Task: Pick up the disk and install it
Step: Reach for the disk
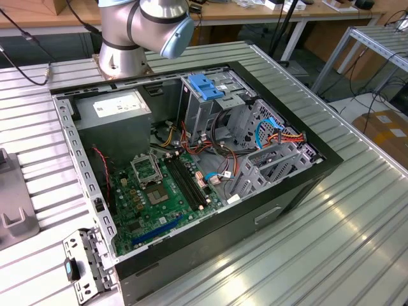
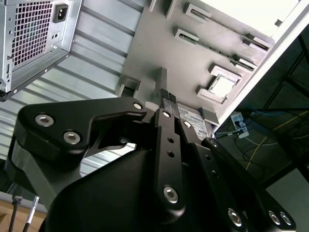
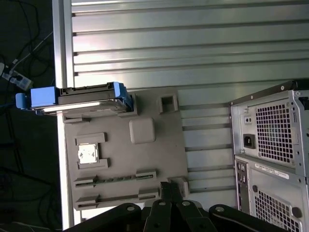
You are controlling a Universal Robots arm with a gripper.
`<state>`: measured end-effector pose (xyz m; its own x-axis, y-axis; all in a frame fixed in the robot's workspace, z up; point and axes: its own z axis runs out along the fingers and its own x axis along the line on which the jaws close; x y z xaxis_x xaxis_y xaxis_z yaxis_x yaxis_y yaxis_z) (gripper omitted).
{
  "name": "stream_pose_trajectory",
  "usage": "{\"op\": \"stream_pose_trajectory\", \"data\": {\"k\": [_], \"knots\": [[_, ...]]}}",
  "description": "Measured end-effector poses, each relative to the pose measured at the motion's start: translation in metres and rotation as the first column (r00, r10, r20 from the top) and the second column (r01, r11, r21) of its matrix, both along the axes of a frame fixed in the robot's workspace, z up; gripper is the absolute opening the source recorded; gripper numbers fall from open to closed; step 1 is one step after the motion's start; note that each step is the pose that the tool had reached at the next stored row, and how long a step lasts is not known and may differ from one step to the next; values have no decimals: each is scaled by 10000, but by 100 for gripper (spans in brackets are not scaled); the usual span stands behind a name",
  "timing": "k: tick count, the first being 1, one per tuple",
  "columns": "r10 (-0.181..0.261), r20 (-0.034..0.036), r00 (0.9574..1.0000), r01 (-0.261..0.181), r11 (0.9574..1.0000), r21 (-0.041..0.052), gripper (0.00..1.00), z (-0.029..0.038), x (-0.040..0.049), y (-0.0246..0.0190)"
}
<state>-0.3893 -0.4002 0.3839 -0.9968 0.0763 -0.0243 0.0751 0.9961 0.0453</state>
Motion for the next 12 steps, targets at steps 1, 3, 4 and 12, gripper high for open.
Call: {"op": "stream_pose_trajectory", "data": {"k": [1,3,4,12], "knots": [[1,1,10000,-1,10000,1,10,-1,-4,0],[0,0,10000,0,10000,0,10,-1,-12,0],[1,1,10000,-1,10000,1,10,-2,-15,0],[0,-1,10000,0,10000,0,10,-4,-46,0]]}}
